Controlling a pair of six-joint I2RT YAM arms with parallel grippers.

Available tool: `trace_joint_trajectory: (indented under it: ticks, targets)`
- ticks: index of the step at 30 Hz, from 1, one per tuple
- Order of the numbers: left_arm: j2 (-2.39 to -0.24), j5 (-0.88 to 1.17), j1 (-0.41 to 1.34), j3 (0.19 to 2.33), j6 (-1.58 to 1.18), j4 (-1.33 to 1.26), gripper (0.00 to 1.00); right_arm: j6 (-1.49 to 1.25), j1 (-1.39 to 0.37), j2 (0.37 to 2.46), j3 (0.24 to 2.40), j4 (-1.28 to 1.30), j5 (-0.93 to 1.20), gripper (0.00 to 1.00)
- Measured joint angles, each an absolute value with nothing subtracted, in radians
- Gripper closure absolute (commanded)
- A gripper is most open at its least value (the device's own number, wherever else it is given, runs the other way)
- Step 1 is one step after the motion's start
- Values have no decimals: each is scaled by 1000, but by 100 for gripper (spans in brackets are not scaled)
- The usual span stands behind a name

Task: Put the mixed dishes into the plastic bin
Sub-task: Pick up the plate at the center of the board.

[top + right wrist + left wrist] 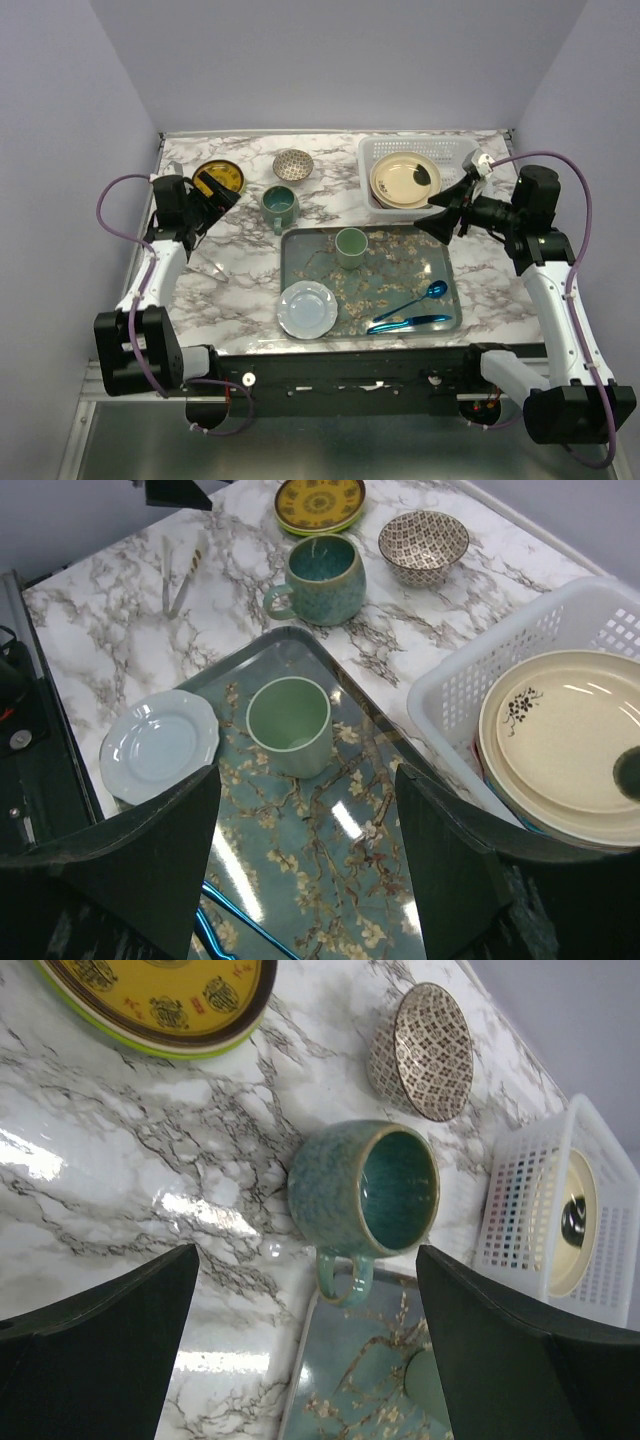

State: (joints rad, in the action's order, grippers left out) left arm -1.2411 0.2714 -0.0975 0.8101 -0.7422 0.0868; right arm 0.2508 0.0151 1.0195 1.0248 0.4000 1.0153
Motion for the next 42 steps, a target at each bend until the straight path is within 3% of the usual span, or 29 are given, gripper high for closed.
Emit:
trace_joint_trajectory:
  ticks: [16,32,42]
  targets:
    - [-1723,241,-184,1231,-664,165,13,265,15,991,1006,376,1065,22]
    - [-1918,168,-223,1399,-615,258,20,282,15,999,1006,376,1065,22]
    - [-2021,134,-234,1497,-577,317,31,289,15,1008,1006,376,1064,21]
